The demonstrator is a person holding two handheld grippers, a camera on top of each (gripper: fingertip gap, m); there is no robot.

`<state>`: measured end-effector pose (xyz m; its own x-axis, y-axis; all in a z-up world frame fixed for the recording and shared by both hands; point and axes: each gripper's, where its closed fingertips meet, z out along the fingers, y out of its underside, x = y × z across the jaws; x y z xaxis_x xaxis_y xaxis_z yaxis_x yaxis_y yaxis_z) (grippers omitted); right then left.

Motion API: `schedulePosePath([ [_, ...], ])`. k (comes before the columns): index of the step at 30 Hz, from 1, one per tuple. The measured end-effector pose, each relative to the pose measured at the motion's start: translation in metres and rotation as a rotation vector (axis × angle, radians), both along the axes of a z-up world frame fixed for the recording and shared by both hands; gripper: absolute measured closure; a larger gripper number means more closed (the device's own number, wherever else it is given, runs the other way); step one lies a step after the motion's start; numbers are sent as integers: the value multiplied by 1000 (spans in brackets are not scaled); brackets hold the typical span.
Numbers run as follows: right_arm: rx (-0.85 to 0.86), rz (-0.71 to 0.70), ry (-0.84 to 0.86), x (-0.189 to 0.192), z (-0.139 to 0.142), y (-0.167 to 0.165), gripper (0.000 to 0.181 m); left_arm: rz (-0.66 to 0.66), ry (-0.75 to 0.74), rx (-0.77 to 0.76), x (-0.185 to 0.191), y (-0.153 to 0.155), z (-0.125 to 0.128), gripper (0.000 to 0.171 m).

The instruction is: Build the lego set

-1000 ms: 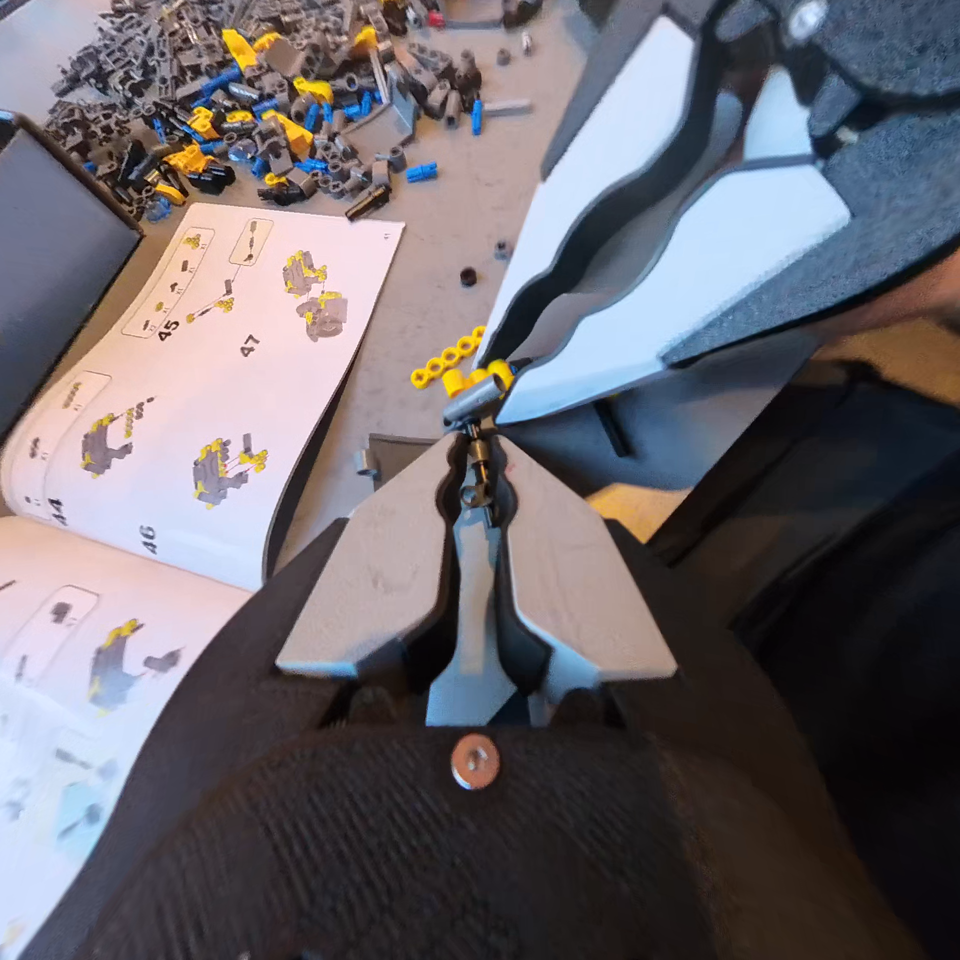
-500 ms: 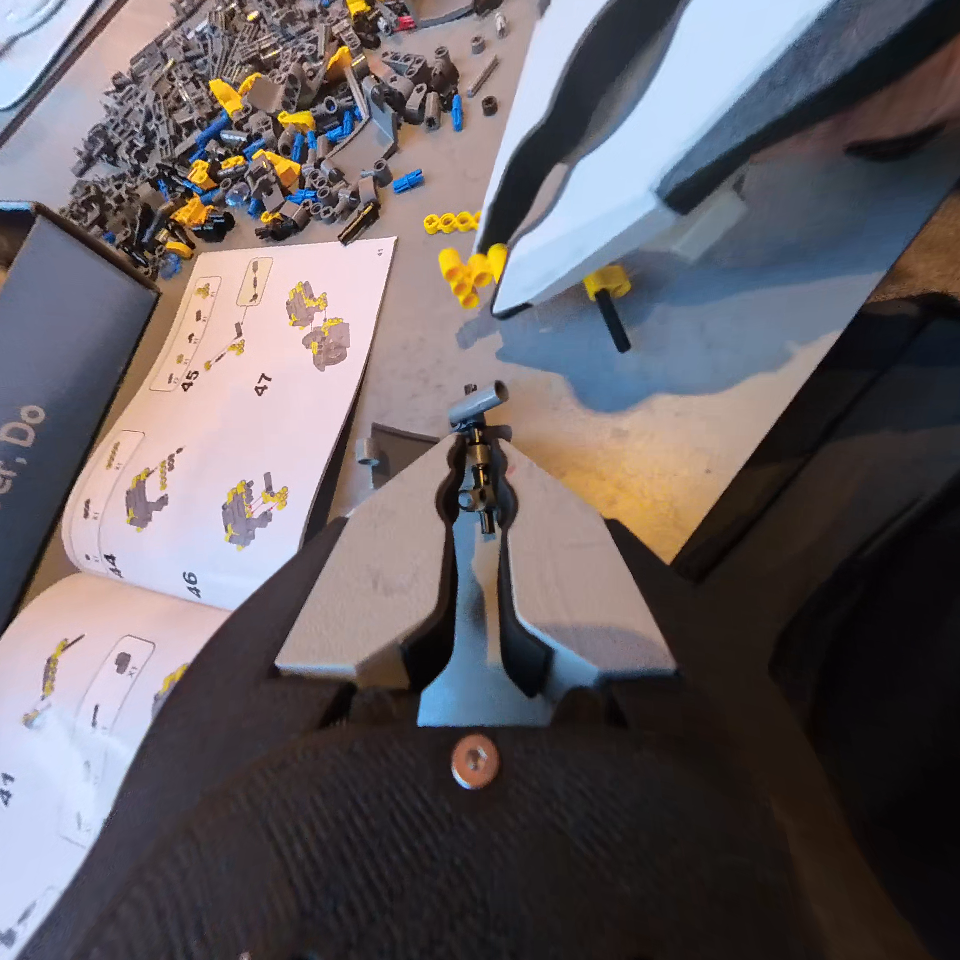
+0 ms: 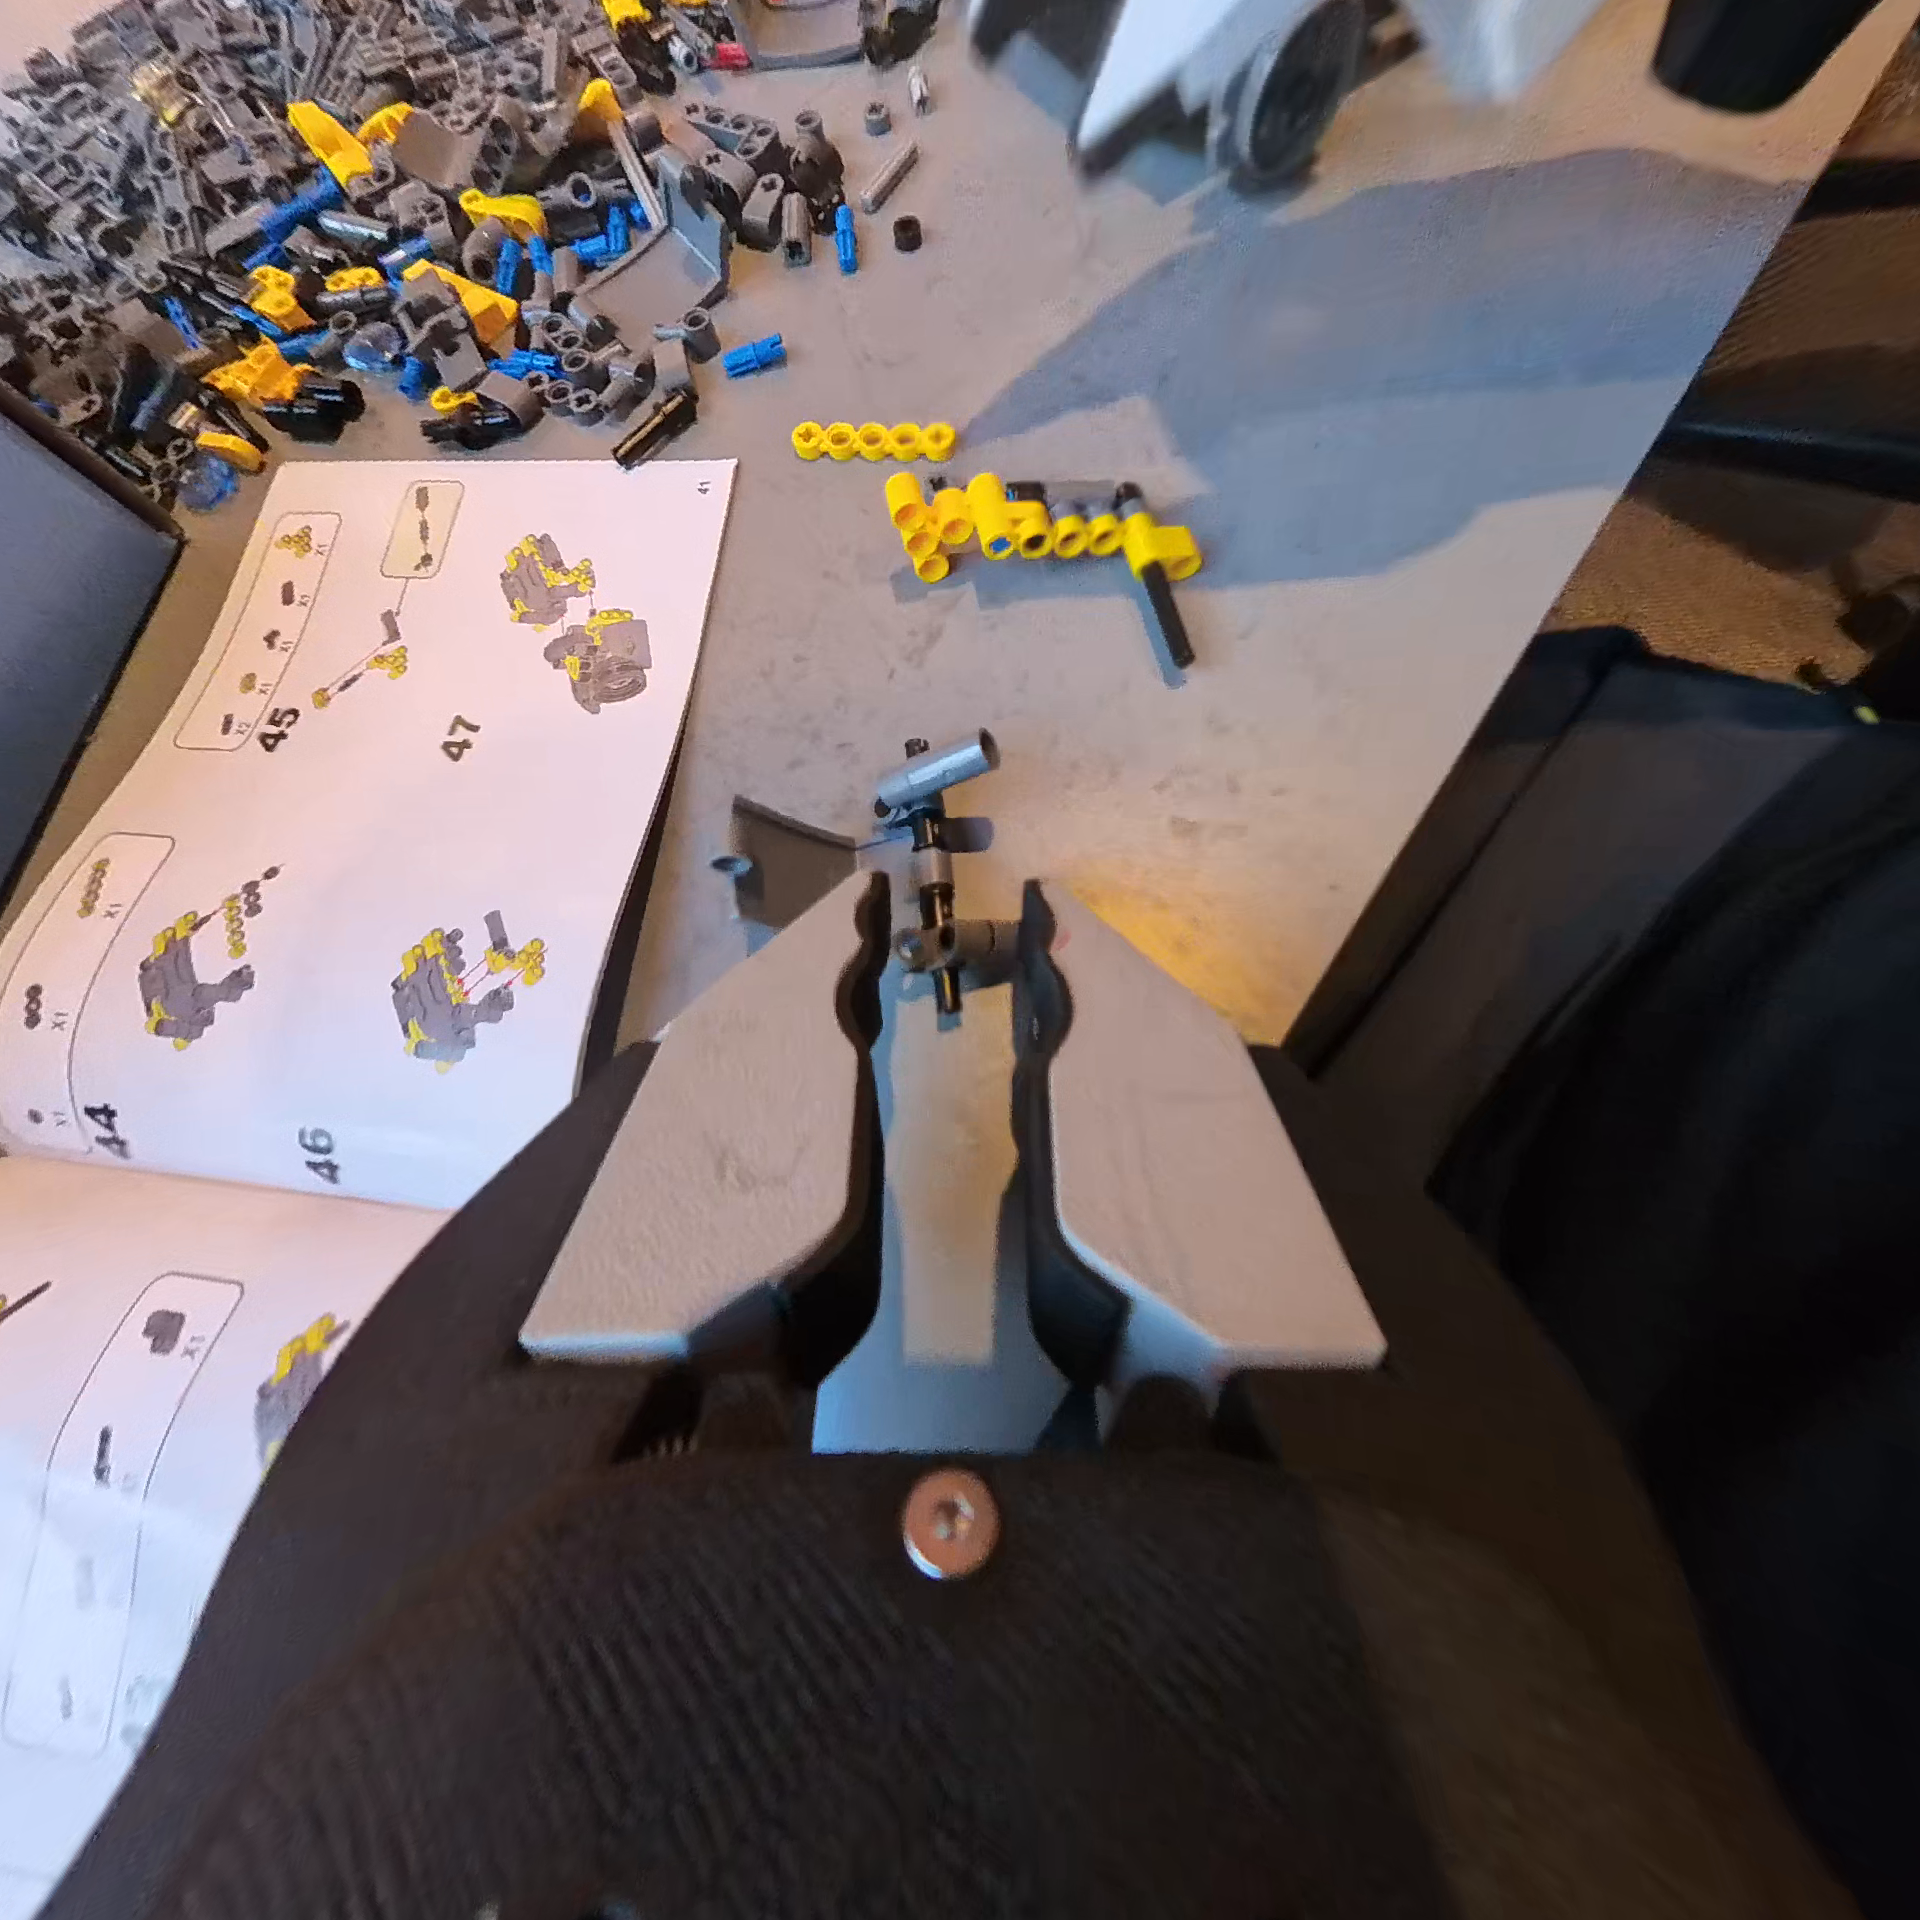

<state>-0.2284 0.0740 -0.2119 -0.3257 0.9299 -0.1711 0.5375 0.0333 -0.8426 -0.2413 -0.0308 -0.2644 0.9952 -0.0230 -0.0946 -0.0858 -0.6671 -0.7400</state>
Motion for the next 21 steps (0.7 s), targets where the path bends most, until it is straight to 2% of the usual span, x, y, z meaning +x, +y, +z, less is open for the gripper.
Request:
schedulePosePath([
  [4, -9, -46, 86, 9, 35, 27, 140, 10, -8, 24, -1, -14, 14, 145],
  [11, 46, -89, 126, 23, 47, 55, 137, 94, 8, 61, -21, -54, 43, 141],
  [13, 35, -73, 111, 25, 42, 54, 137, 131, -7, 77, -28, -66, 47, 138],
  [16, 57, -28, 47, 24, 24, 43, 139, 178, -83, 71, -29, -78, 41, 130],
  [21, 198, 19, -82, 17, -14, 28, 146, 198, -216, 99, -15, -77, 20, 134],
])
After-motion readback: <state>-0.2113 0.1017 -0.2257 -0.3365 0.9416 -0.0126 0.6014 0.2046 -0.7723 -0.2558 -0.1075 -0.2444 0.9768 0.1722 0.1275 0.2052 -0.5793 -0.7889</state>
